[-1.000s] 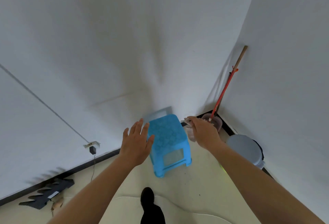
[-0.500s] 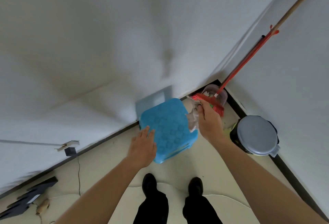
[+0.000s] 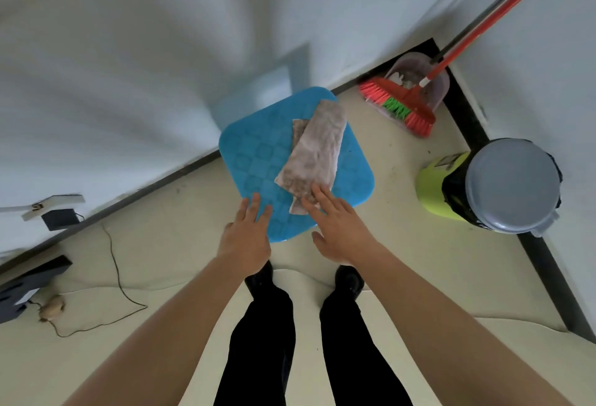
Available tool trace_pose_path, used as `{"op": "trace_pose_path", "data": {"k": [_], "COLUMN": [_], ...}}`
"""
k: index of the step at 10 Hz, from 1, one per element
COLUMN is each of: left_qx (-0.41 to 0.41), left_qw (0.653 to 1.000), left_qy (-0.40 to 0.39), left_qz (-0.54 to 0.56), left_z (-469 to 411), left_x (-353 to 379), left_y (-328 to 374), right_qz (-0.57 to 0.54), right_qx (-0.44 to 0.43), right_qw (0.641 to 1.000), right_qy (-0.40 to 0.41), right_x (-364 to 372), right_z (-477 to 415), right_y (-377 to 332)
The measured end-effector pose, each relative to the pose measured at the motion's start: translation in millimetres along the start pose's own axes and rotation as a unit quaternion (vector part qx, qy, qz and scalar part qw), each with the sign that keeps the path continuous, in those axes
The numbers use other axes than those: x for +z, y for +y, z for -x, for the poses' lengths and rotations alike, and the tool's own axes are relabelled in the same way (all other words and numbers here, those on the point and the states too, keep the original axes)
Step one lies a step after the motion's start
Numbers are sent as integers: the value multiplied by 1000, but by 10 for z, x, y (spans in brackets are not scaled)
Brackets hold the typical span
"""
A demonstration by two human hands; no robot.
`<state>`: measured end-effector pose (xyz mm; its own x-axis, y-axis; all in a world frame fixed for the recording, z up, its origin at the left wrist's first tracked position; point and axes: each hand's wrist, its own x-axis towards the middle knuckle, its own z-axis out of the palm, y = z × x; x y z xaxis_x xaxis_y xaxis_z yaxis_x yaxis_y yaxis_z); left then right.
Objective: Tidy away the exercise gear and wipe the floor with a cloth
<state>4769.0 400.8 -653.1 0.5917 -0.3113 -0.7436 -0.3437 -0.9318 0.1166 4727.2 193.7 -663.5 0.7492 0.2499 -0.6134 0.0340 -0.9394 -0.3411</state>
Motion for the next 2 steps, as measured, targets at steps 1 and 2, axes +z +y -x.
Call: {"op": "trace_pose_path", "data": {"k": [1,2], "left_qx": [-8,-7], "left_qw": [1000,999], "left_qy": [-10,-10], "left_qz": [18,-32], "left_z": [1,76], "left_x": [-45,-269], "left_y": [-29,-59], "right_qz": [-39,-84], "right_qx": [5,68], "right_qw": [999,994], "right_qy": [-5,-22], "right_x": [-178,-510], "right_z": [-35,41], "right_y": [20,141]}}
